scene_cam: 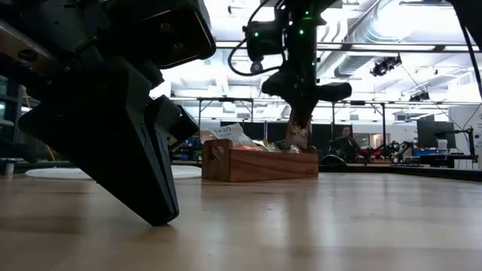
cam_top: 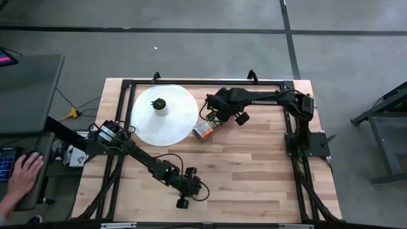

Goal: Pick & Place Tea
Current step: Put the brown tea bag into the right section of the wooden organizer

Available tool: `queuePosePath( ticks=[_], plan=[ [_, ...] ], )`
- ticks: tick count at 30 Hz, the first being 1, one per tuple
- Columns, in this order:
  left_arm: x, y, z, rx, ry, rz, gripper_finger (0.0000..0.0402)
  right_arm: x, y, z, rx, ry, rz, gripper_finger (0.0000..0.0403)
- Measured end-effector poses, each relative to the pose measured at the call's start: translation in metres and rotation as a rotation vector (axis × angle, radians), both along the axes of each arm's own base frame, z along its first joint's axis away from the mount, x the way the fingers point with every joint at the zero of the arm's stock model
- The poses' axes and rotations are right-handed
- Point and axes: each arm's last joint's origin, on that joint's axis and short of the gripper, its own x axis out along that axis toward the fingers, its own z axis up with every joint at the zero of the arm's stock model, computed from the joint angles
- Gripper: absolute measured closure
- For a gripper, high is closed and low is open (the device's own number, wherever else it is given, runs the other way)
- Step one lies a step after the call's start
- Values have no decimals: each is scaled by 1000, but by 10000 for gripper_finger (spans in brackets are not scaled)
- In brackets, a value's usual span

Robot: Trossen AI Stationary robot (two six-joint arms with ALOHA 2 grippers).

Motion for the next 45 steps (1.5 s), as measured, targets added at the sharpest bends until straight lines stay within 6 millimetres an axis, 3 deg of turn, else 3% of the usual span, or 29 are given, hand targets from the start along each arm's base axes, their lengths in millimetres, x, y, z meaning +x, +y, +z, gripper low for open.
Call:
queuePosePath(
  ticks=[22,32,45],
  plan=[
    [0,0,0,15,-8,-11,401,14,-3,-33,84,48,47,403],
    [0,0,0,16,-8,-14,401,10,-8,-32,16,115,76,403],
    [0,0,0,16,-7,-14,401,11,-4,-33,90,89,61,403]
  ],
)
